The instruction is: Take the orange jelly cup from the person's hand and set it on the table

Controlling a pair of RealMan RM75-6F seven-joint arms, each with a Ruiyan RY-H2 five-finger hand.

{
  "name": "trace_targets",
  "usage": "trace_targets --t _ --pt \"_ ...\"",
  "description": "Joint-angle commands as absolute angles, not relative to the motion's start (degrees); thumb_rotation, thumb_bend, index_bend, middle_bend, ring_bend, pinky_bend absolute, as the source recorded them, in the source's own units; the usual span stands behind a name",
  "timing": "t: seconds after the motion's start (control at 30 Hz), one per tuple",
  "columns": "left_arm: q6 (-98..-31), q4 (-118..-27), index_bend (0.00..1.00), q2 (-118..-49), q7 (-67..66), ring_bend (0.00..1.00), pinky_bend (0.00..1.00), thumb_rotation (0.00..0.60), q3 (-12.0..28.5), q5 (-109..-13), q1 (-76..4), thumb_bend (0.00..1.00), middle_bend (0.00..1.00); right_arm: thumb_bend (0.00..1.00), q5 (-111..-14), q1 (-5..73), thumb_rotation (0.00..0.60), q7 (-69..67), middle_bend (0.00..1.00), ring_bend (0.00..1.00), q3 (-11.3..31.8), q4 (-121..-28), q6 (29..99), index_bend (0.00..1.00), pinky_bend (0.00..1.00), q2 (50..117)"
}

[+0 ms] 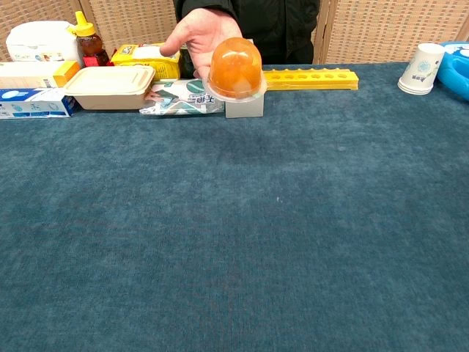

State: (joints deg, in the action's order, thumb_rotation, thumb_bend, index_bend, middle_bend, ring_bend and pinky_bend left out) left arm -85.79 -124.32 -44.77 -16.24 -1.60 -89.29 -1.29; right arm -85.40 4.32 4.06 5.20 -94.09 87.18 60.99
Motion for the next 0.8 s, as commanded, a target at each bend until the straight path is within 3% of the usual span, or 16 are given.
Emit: trace_targets --t 0.03,0.33,0.5,0.73,0.8 --pt "-85.6 -124.4 0.00 -44.8 -16.4 0.00 0.01 0.600 -1.5 -89.0 -1.4 0.02 0.00 0.00 -85.4 4.3 0.600 4.0 0.00 0.00 5.2 -94.0 87.1 0.00 0.00 61.0" --pt "-85.1 -124.6 0.00 -44.5 -16.2 0.00 0.01 0.600 -0.7 -86.6 -1.9 0.02 0.00 0.00 -87.1 7.4 0.600 1.4 0.03 0.00 5.5 -96.3 83.1 0.00 0.00 61.1" --pt "-84.1 -124.8 0.00 -44.4 -16.3 0.00 0.01 0.600 -0.3 -85.1 -2.5 0.02 0.00 0.00 -92.7 14.1 0.600 -8.9 0.04 0.00 5.7 -100.7 75.5 0.00 0.00 58.2" --pt "-83.7 -124.9 0.00 -44.2 -16.0 0.00 0.01 0.600 0.5 -82.6 -3.1 0.02 0.00 0.00 -92.4 25.2 0.600 -6.1 0.04 0.00 11.4 -104.3 65.8 0.04 0.00 58.4" --pt "-83.3 -124.9 0.00 -44.0 -15.5 0.00 0.01 0.600 0.9 -81.4 -3.5 0.02 0.00 0.00 -89.4 31.7 0.600 -4.3 0.04 0.00 14.7 -104.5 59.1 0.06 0.00 61.4"
